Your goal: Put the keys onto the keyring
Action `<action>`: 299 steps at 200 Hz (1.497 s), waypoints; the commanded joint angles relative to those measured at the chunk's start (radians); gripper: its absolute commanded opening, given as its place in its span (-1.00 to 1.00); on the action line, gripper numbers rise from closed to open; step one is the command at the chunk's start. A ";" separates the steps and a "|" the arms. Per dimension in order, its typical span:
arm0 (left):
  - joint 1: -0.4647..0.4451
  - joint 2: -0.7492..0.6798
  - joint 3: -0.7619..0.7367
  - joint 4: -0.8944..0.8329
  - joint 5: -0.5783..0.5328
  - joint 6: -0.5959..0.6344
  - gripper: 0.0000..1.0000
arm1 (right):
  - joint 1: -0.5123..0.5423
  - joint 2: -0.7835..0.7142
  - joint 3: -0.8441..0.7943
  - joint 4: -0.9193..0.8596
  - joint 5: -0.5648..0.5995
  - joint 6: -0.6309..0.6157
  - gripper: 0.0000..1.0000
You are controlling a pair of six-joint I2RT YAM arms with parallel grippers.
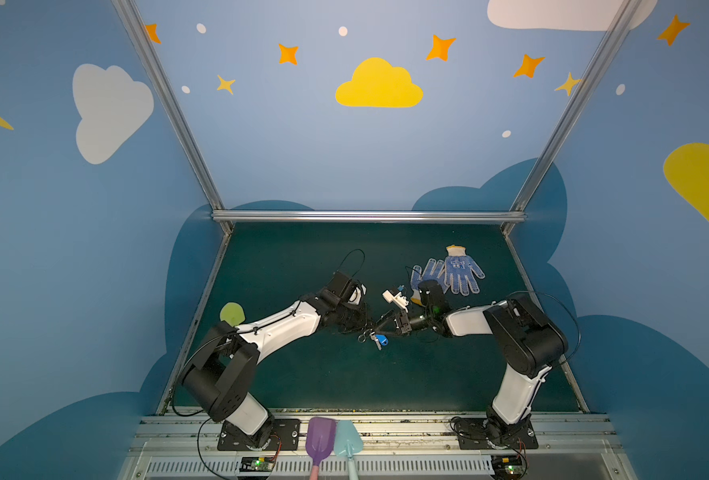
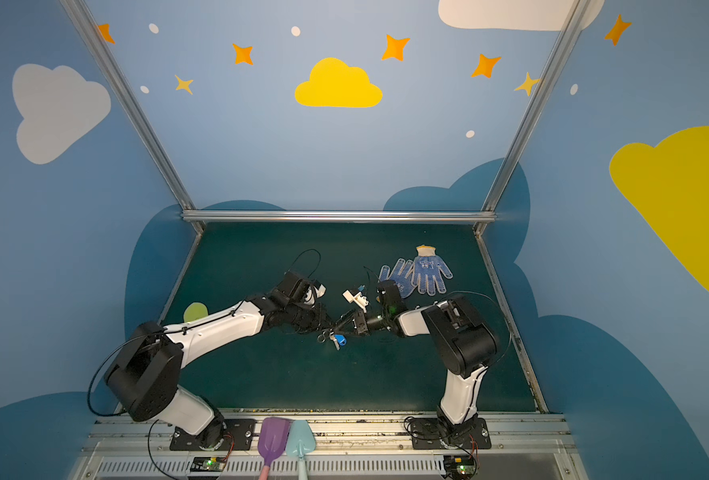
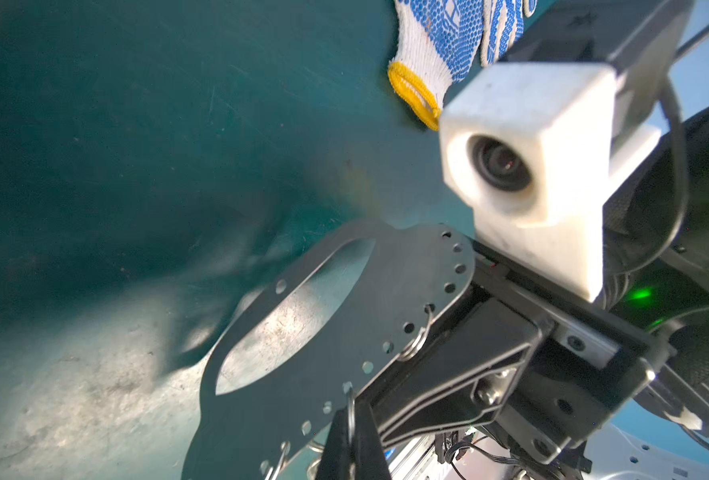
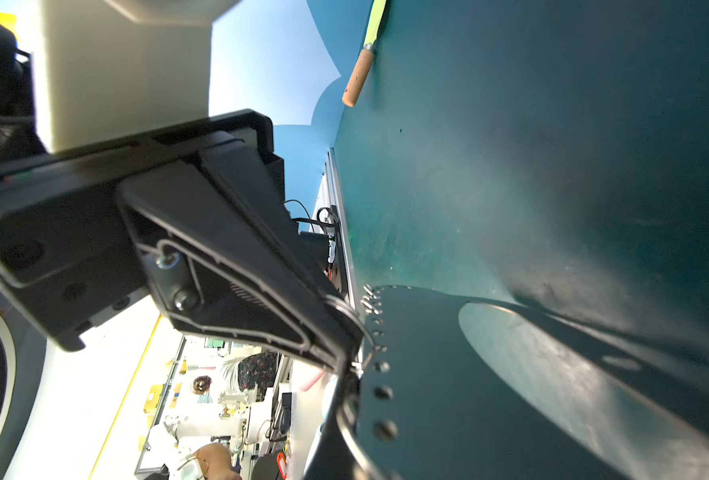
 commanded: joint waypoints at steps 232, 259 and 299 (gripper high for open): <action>0.016 -0.018 -0.039 -0.050 0.063 0.001 -0.93 | 0.085 -0.581 -0.266 -0.024 0.290 -0.515 -1.00; 0.021 -0.020 -0.044 -0.032 0.079 -0.006 -0.93 | 0.090 -0.606 -0.270 -0.031 0.314 -0.531 -1.00; 0.027 -0.037 -0.039 -0.027 0.098 -0.008 -0.72 | 0.092 -0.606 -0.269 0.010 0.294 -0.512 -1.00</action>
